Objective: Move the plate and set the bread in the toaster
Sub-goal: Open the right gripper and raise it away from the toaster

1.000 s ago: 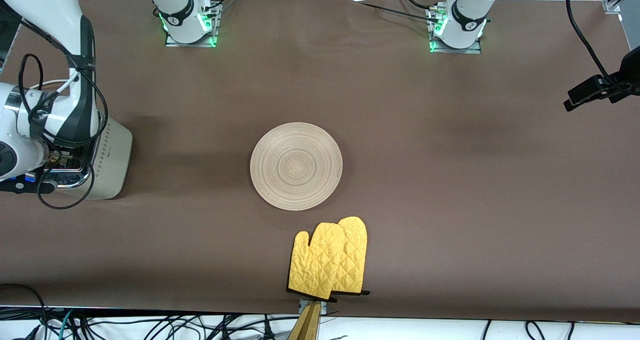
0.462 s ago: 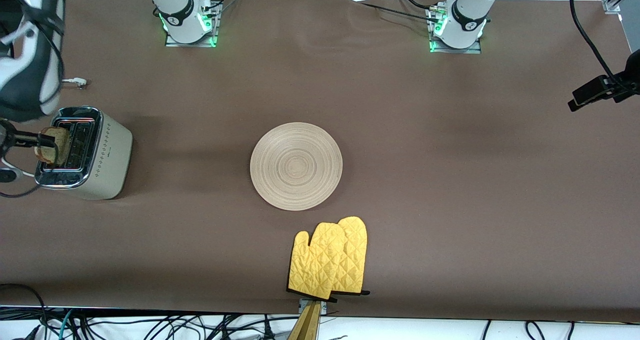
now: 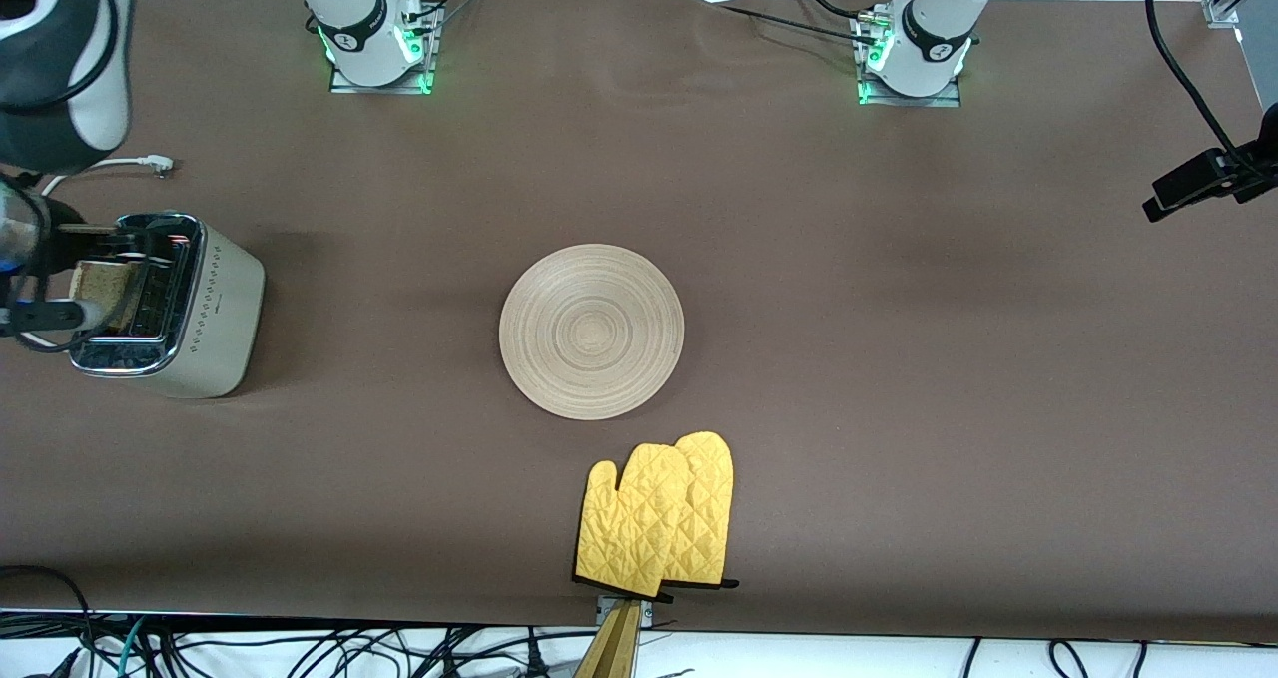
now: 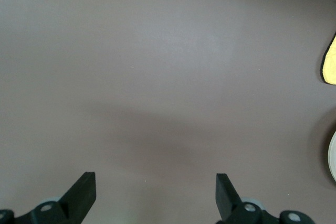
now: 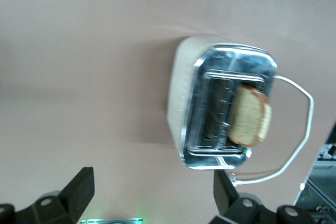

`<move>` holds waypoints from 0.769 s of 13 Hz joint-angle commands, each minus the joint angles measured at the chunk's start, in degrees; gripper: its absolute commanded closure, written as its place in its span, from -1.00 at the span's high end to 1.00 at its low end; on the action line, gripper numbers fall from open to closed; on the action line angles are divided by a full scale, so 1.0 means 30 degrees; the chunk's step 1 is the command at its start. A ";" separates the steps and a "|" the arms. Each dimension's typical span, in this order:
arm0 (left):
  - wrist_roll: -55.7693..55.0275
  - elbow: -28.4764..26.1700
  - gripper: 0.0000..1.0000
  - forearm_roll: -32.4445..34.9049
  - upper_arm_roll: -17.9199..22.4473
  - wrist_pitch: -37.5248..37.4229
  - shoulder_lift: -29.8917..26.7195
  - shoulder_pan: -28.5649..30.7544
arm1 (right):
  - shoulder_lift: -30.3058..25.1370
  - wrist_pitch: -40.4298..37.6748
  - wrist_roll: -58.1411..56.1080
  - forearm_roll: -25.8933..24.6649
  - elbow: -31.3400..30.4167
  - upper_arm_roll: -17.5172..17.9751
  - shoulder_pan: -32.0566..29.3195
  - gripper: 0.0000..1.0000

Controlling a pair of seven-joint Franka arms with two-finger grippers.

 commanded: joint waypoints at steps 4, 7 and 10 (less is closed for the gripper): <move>0.0341 0.0512 1.00 0.0292 0.0018 -0.0460 0.0094 0.0021 | -0.0116 -0.1483 0.0310 0.0561 0.0384 0.0143 0.1072 1.00; 0.0341 0.0628 1.00 0.0262 0.0047 -0.0460 0.0094 0.0021 | -0.2225 -0.0787 0.1514 0.0067 -0.0436 0.7472 -0.4296 1.00; 0.0341 0.0717 1.00 0.0262 0.0076 -0.0460 0.0094 0.0021 | -0.3044 -0.0344 0.1514 -0.0258 -0.0554 1.0917 -0.7853 1.00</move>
